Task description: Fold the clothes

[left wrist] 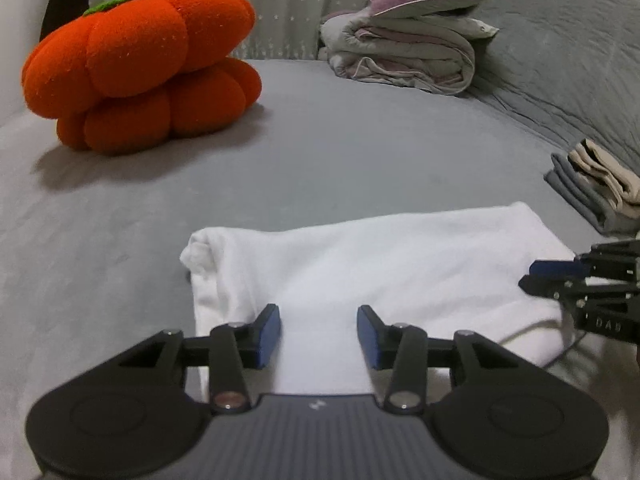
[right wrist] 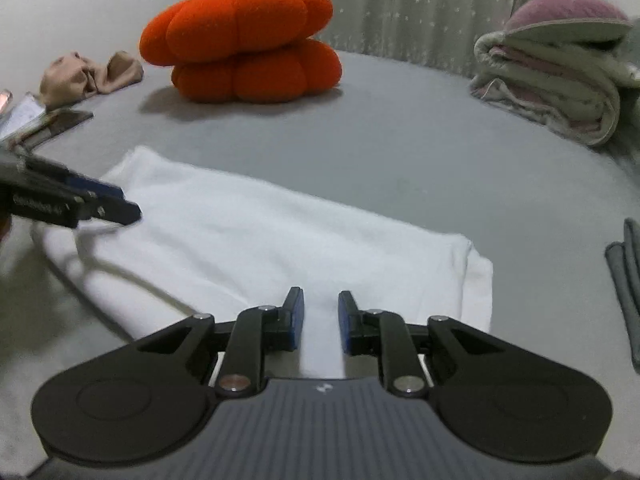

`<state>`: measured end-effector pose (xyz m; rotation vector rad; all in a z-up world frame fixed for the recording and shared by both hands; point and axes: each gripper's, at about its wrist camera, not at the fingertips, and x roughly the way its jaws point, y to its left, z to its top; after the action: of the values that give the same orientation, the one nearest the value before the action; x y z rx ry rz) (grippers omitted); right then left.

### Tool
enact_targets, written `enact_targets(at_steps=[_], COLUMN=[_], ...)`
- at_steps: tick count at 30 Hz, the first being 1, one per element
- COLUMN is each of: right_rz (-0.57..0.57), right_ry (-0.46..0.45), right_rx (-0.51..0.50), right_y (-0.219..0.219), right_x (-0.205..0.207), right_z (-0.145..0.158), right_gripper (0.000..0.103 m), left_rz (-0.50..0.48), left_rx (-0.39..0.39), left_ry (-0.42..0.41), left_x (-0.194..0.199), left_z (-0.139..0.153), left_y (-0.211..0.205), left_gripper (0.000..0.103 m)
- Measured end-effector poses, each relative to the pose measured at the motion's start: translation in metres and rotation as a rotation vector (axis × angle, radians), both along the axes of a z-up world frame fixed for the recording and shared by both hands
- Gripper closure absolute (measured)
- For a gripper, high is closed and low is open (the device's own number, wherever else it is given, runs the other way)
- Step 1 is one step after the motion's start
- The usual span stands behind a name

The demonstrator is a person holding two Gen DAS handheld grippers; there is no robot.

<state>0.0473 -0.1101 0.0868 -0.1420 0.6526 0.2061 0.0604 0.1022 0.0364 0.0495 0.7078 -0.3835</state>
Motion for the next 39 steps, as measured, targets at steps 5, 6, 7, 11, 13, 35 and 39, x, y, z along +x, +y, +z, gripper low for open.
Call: enact_targets(at_steps=[5, 6, 7, 11, 13, 35, 39], right_rz=[-0.038, -0.041, -0.039, -0.03, -0.03, -0.022, -0.026], right_ry=[0.002, -0.011, -0.023, -0.018, -0.027, -0.075, -0.068], right_rx=[0.023, 0.037, 0.056, 0.011, -0.018, 0.051, 0.006], right_y=[-0.003, -0.002, 0.0, 0.014, 0.017, 0.049, 0.059], right_x=[-0.001, -0.005, -0.01, -0.013, -0.014, -0.028, -0.032], right_z=[0.009, 0.012, 0.014, 0.005, -0.001, 0.009, -0.005], right_gripper=[0.077, 0.077, 0.077, 0.077, 0.077, 0.076, 0.074], left_rz=[0.022, 0.015, 0.007, -0.026, -0.042, -0.063, -0.065], left_rx=[-0.035, -0.026, -0.017, 0.021, 0.04, -0.076, -0.043], left_ry=[-0.002, -0.008, -0.014, -0.036, -0.047, -0.09, -0.033], left_x=[-0.006, -0.008, -0.011, -0.021, -0.026, -0.035, -0.032], left_z=[0.006, 0.005, 0.004, -0.001, -0.003, 0.02, 0.003], left_y=[0.008, 0.005, 0.001, -0.015, -0.022, -0.03, -0.04], left_gripper=[0.059, 0.058, 0.058, 0.057, 0.057, 0.055, 0.055])
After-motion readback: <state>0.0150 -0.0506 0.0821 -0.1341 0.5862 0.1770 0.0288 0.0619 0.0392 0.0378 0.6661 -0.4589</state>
